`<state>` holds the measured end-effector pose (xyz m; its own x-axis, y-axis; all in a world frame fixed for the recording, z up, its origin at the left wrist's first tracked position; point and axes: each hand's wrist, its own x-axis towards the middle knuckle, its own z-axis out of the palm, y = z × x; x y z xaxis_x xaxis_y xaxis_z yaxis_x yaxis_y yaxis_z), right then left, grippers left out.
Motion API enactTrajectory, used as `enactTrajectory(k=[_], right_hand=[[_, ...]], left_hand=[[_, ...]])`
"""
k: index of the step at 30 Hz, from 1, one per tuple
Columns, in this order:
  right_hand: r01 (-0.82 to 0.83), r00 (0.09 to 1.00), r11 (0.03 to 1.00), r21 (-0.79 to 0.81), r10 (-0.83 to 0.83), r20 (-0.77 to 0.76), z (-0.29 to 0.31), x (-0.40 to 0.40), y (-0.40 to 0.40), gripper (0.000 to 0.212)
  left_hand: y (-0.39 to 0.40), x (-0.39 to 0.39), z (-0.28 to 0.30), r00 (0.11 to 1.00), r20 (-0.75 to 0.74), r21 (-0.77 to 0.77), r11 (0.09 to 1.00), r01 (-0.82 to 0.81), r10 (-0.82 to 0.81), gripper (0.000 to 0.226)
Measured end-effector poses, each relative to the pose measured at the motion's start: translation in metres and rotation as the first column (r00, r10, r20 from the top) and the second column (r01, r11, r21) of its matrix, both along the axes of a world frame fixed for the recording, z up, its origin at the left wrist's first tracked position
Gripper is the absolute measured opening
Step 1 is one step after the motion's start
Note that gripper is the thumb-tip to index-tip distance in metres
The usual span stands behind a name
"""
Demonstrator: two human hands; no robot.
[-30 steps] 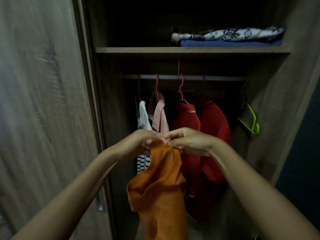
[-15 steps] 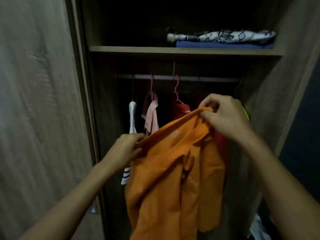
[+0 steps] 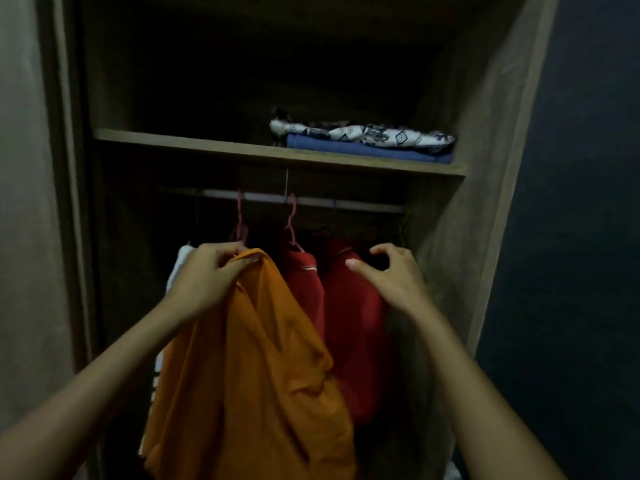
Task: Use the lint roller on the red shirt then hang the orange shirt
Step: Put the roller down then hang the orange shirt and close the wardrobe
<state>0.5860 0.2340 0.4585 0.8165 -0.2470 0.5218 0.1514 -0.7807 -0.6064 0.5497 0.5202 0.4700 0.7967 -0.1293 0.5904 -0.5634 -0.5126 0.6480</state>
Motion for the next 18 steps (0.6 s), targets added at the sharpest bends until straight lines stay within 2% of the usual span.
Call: enactTrajectory(k=[2, 4, 7, 11, 13, 15, 16, 18], right_hand=[[0.184, 0.982, 0.983, -0.019, -0.184, -0.031, 0.003, 0.016, -0.012, 0.062], [0.269, 0.948, 0.962, -0.044, -0.272, -0.164, 0.004, 0.03, -0.022, 0.064], [0.307, 0.898, 0.95, -0.055, -0.309, -0.313, 0.002, 0.047, -0.028, 0.074], [0.328, 0.89, 0.943, -0.055, -0.328, -0.317, -0.002, 0.073, -0.03, 0.072], [0.306, 0.908, 0.952, 0.01, -0.288, -0.304, 0.0, 0.086, -0.03, 0.068], [0.272, 0.93, 0.952, 0.141, -0.222, -0.294, 0.003, 0.1, -0.033, 0.066], [0.261, 0.94, 0.939, 0.224, -0.194, -0.281, 0.004, 0.11, -0.036, 0.061], [0.216, 0.965, 0.88, 0.423, -0.126, -0.23, 0.003, 0.127, -0.043, 0.038]], left_hand=[[-0.006, 0.001, 0.006, 0.999, 0.038, 0.035, 0.999, -0.038, 0.036, 0.019], [-0.009, 0.004, 0.009, 0.997, 0.06, 0.045, 0.998, -0.051, 0.049, 0.018], [-0.007, 0.006, 0.01, 0.997, 0.059, 0.036, 0.999, -0.041, 0.039, 0.017], [0.004, 0.019, 0.003, 0.997, 0.066, 0.04, 0.998, -0.049, 0.046, 0.018], [0.009, 0.027, -0.001, 0.994, 0.076, 0.046, 0.996, -0.083, 0.079, 0.023], [0.013, 0.035, -0.004, 0.992, 0.062, 0.047, 0.992, -0.113, 0.11, 0.026], [0.015, 0.039, -0.006, 0.991, 0.05, 0.049, 0.991, -0.126, 0.124, 0.026], [0.02, 0.047, -0.01, 0.99, 0.029, 0.057, 0.989, -0.138, 0.137, 0.024]])
